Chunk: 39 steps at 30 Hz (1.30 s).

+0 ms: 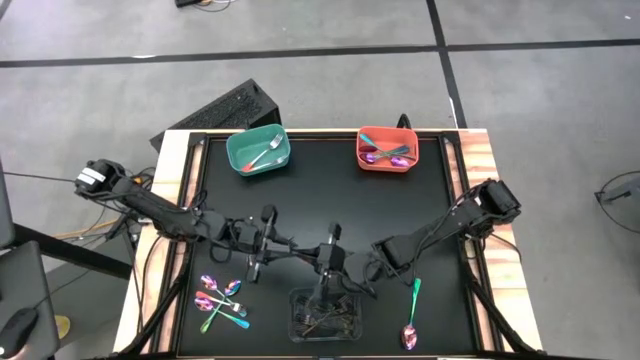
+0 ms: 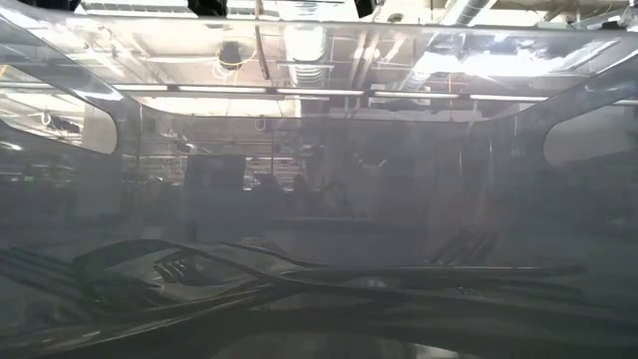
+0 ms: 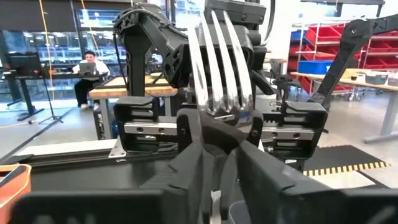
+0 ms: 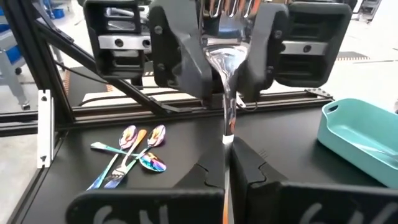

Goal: Sort silverware by color (type)
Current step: Put the orange fork into the green bin

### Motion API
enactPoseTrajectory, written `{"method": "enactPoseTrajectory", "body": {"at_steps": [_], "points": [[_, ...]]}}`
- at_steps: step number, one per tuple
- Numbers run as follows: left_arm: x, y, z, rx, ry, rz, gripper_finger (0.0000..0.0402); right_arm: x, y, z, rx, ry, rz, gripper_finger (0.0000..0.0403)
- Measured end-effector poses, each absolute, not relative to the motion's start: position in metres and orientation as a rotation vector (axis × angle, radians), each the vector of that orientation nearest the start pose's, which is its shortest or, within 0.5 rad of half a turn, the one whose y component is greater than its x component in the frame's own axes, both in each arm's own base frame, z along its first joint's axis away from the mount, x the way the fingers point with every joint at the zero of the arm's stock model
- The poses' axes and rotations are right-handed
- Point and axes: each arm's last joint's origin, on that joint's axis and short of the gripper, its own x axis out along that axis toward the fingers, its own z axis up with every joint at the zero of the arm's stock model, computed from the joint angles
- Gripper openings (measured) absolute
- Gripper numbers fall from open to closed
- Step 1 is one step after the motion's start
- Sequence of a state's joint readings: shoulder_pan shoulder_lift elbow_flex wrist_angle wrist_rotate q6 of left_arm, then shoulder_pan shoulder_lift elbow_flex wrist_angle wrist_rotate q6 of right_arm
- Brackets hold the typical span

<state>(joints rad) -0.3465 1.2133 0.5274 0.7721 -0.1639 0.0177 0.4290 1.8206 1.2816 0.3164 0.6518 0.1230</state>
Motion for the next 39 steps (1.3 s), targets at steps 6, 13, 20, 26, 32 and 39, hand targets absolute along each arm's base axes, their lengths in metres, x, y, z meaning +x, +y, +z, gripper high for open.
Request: {"method": "enactPoseTrajectory", "body": {"at_steps": [6,13,20,26,32,39], "points": [[0.239,-0.077,0.25,-0.002,-0.083,-0.239,0.0011,0.385,0.157,0.266,0.012,0.172,-0.231,0.0013],[0.24,-0.077,0.25,0.003,-0.08,-0.236,0.0004,0.385,0.157,0.265,0.043,0.171,-0.234,0.0025],[0.241,-0.07,0.245,0.082,-0.031,-0.093,0.0002,0.383,0.155,0.262,0.034,0.19,-0.319,0.0075],[0.244,-0.045,0.238,0.104,0.077,0.043,0.0002,0.372,0.153,0.251,-0.02,0.272,-0.534,0.0091],[0.236,-0.001,0.234,0.204,0.23,0.288,0.0001,0.363,0.15,0.238,0.001,0.341,-0.624,0.0092],[0.216,0.073,0.231,0.313,0.397,0.618,0.0,0.355,0.136,0.225,-0.006,0.452,-0.708,0.0093]]}}
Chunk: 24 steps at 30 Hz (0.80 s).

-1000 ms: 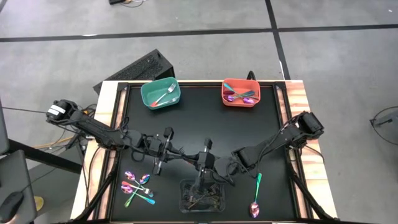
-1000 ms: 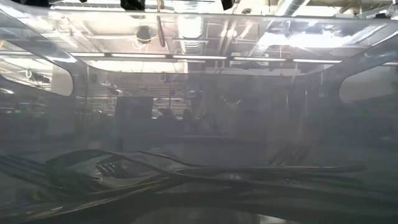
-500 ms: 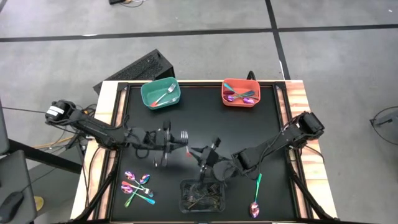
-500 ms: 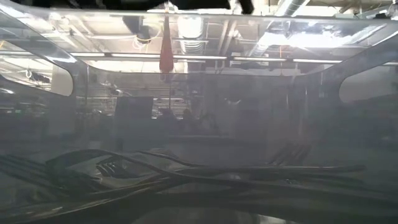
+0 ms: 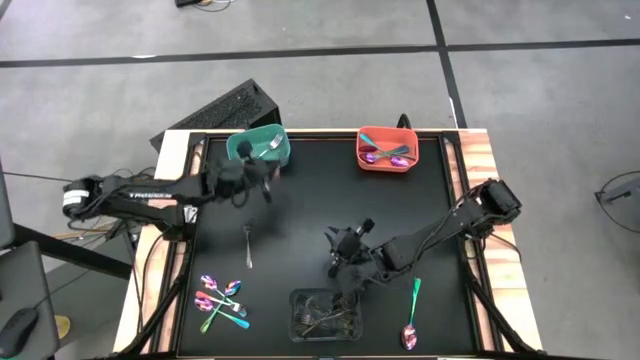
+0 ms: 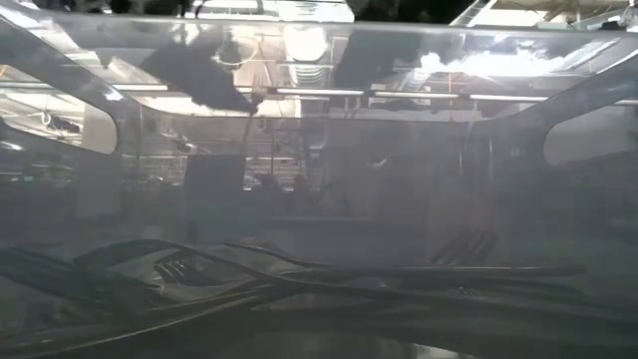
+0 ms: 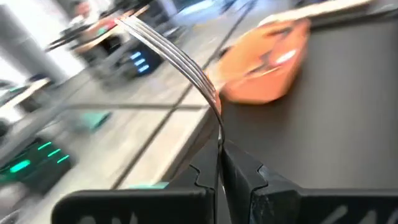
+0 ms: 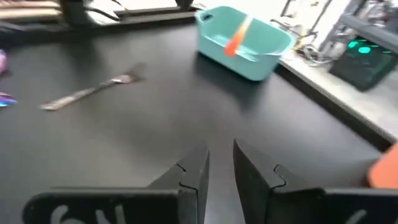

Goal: Sort silverware by color (type)
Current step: Put the orange fork into the green bin

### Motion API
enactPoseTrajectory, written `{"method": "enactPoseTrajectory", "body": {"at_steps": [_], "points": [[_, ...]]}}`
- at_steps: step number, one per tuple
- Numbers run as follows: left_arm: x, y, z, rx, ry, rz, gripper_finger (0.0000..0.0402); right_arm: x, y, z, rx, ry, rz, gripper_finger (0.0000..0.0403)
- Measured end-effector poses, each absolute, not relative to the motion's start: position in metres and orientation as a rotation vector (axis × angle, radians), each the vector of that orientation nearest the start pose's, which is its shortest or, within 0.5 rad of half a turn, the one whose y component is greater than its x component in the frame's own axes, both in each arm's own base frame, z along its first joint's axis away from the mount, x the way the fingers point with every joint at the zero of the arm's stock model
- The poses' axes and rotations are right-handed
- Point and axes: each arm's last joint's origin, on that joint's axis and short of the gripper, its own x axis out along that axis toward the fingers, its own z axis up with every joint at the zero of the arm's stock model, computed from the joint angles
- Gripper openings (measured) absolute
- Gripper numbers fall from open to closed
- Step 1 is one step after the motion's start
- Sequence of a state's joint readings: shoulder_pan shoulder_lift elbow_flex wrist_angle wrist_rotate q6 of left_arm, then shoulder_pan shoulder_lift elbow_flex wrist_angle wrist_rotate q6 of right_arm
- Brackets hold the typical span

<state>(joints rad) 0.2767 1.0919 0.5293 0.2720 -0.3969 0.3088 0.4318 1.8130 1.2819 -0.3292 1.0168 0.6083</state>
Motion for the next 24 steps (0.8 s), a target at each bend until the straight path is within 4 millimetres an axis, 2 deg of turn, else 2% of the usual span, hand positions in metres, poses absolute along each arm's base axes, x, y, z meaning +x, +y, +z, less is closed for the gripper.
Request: {"method": "enactPoseTrajectory", "body": {"at_steps": [5,9,13,19,24], "points": [[0.199,0.121,0.226,0.329,0.481,0.77,0.0,0.361,0.112,0.223,-0.027,0.482,-0.774,0.0093],[0.189,0.149,0.221,0.29,0.567,0.852,0.0,0.367,0.092,0.222,-0.037,0.529,-0.78,0.0093],[0.19,0.165,0.211,0.306,0.709,0.835,0.0,0.373,0.071,0.22,-0.045,0.622,-0.718,0.0093],[0.207,0.186,0.196,0.329,0.934,0.768,0.0,0.379,0.041,0.218,0.007,0.686,-0.689,0.0093],[0.217,0.196,0.197,0.296,1.045,0.782,0.0,0.378,0.026,0.22,0.039,0.723,-0.652,0.0093]]}}
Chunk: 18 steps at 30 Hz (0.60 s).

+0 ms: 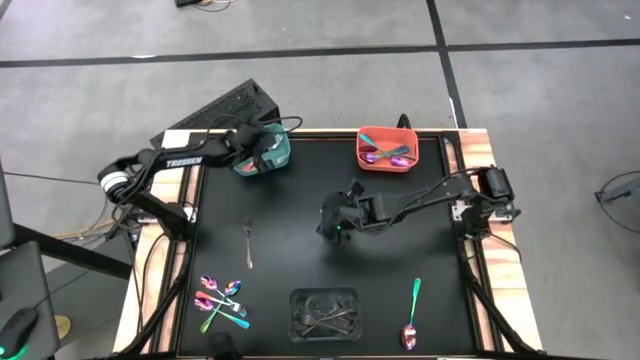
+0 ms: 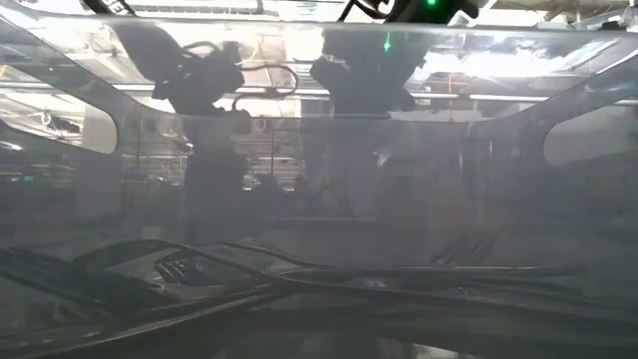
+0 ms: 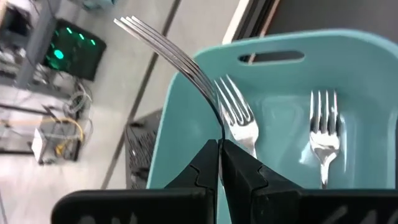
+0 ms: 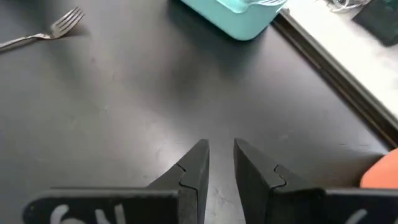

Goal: Sort silverware by color (type)
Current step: Put the orange fork into the green bin, then put the black fork into the black bin

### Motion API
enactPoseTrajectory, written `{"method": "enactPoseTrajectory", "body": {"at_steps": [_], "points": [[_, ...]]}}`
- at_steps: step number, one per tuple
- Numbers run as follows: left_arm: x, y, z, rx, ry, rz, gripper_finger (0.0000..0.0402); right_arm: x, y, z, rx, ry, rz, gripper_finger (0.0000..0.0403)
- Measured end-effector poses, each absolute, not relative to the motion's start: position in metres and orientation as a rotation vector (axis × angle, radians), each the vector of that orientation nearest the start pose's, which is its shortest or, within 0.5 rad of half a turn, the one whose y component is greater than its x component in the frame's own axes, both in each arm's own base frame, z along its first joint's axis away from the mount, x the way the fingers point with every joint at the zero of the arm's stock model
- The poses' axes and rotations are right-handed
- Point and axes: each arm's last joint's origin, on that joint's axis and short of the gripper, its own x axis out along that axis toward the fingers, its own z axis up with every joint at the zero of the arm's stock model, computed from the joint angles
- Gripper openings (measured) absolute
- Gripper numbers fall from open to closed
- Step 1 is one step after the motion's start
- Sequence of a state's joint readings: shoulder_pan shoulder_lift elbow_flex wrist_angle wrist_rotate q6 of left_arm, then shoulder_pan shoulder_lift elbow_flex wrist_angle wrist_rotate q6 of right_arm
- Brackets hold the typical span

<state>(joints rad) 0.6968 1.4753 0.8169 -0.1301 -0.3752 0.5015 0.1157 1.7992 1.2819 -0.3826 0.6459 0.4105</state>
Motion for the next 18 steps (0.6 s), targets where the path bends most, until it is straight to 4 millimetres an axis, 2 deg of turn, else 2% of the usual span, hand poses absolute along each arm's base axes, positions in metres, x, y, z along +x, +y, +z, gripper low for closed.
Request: {"method": "enactPoseTrajectory", "body": {"at_steps": [5,9,12,18], "points": [[0.212,0.185,0.21,0.235,1.066,0.781,0.0,0.379,0.031,0.219,0.071,0.748,-0.577,0.0093],[0.202,0.17,0.225,0.187,1.009,0.757,0.0009,0.378,0.041,0.218,0.071,0.763,-0.532,0.0093],[0.193,0.16,0.235,0.141,0.92,0.711,0.0041,0.377,0.05,0.219,0.065,0.756,-0.511,0.0093],[0.178,0.15,0.239,0.087,0.865,0.769,0.0142,0.379,0.061,0.222,0.074,0.708,-0.48,0.0093]]}}
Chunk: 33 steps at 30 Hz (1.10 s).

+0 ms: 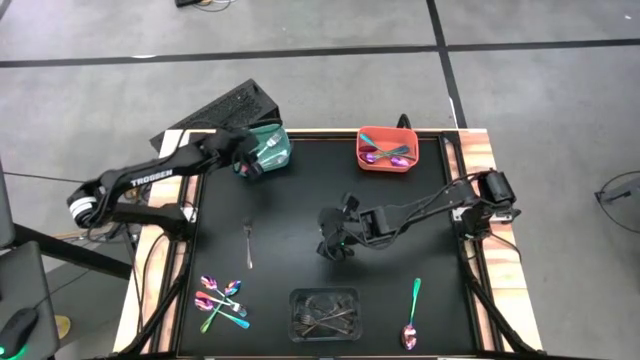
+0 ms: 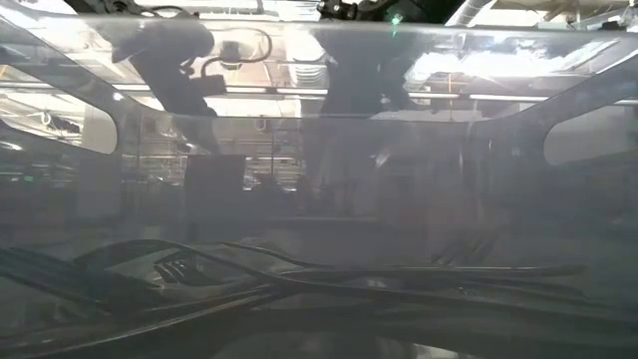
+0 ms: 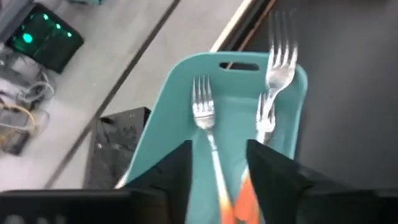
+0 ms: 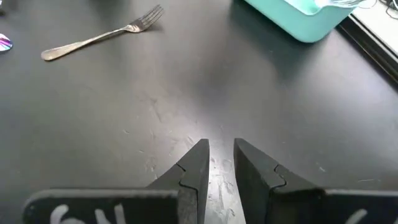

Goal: Sort silverware by color (type)
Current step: Put the black fork into the black bin

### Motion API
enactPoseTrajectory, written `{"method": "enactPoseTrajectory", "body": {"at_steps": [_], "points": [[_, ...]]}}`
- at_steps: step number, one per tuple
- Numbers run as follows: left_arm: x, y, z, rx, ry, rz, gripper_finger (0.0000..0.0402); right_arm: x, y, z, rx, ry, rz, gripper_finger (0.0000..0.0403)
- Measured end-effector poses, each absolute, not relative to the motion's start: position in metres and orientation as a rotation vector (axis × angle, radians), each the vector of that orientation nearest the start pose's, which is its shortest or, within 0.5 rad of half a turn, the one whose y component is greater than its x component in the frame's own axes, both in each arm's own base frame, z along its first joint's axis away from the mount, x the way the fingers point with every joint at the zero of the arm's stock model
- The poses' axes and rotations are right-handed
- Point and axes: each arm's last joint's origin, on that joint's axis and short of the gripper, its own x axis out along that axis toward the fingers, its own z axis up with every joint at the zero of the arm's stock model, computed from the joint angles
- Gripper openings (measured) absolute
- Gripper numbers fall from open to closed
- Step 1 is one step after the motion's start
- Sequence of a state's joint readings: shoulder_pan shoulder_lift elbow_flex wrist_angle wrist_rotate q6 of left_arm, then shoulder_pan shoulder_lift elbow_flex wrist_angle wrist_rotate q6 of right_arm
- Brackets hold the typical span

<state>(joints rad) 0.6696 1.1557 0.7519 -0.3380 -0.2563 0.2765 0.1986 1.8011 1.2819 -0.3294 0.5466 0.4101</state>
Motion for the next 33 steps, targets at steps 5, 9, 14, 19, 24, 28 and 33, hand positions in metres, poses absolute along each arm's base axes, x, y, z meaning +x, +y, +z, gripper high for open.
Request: {"method": "enactPoseTrajectory", "body": {"at_steps": [5,9,14,19,24,28,33], "points": [[0.181,0.139,0.239,-0.092,0.8,0.68,0.0189,0.379,0.066,0.223,0.073,0.694,-0.468,0.0093],[0.191,0.126,0.24,-0.183,0.74,0.631,0.0193,0.38,0.069,0.223,0.078,0.68,-0.462,0.0093],[0.202,0.096,0.233,-0.257,0.802,0.557,0.0183,0.38,0.068,0.223,0.073,0.683,-0.469,0.0093],[0.2,0.052,0.206,-0.318,0.896,0.554,0.0176,0.379,0.066,0.224,0.012,0.678,-0.502,0.0093],[0.184,0.014,0.176,-0.489,0.95,0.573,0.0176,0.381,0.056,0.224,-0.019,0.677,-0.538,0.0093],[0.175,-0.008,0.165,-0.601,0.963,0.583,0.0176,0.383,0.045,0.224,-0.044,0.685,-0.553,0.0093],[0.168,-0.026,0.156,-0.679,0.949,0.629,0.0176,0.384,0.032,0.225,-0.064,0.695,-0.571,0.0093]]}}
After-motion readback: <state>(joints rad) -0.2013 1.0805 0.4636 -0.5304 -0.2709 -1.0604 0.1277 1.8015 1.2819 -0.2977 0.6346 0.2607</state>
